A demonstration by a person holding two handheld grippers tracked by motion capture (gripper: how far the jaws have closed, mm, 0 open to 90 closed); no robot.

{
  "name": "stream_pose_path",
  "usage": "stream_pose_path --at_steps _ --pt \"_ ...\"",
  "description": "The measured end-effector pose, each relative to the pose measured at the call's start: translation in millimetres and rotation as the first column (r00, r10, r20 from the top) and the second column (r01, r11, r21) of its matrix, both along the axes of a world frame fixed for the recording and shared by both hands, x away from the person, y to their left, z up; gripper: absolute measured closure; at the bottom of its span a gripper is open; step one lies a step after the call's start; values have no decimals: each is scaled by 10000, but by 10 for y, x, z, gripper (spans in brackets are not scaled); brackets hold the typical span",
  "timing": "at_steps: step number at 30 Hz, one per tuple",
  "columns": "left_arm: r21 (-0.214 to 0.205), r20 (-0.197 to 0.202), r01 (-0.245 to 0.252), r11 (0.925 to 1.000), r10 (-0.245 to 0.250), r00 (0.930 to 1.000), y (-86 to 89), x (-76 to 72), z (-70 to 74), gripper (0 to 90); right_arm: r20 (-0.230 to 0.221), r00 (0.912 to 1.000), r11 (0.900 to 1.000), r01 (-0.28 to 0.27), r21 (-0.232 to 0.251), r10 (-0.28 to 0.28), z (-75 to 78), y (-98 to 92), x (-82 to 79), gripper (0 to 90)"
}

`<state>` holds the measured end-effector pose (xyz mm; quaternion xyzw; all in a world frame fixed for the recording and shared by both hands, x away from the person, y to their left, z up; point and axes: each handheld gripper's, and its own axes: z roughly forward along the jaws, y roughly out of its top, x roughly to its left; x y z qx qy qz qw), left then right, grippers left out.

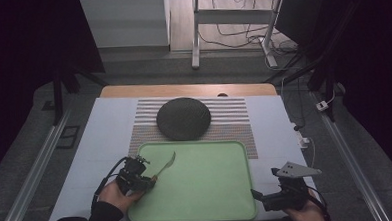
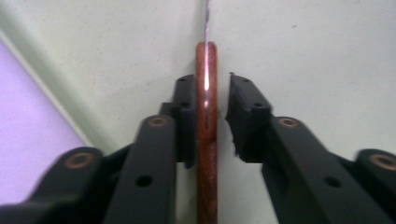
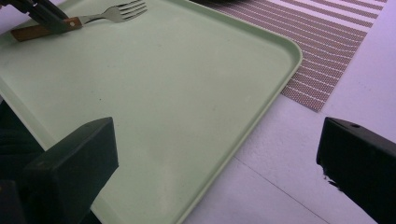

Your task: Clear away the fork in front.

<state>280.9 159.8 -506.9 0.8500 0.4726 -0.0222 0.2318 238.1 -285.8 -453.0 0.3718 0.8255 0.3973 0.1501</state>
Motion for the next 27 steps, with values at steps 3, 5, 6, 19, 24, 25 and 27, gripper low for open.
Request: stream_pose_path --at_steps 3,5,6,19,24,25,27 --pt "-343 478 290 9990 -273 9985 33 49 112 670 -19 10000 10000 22 -24 -22 -3 1 5 0" --pt "-430 580 303 9986 -278 9979 41 72 138 694 -48 10000 10000 29 -37 -29 -4 2 7 0" --pt "-517 733 360 9980 -322 9968 49 124 183 706 -52 10000 10000 29 -40 -29 -5 2 7 0" --pt "-660 1258 920 9936 -832 9886 -31 388 263 882 -166 9998 9999 -67 -155 65 -13 13 19 0" --pt "-743 1368 1071 9915 -963 9859 -72 498 247 883 -190 9998 9997 -104 -214 100 -15 19 21 0" --pt "-784 1375 1100 9908 -985 9856 -82 522 239 883 -203 9997 9997 -107 -220 102 -16 19 22 0" --pt "-825 1428 1158 9898 -1033 9843 -102 567 218 883 -231 9997 9996 -111 -243 105 -15 19 24 0"
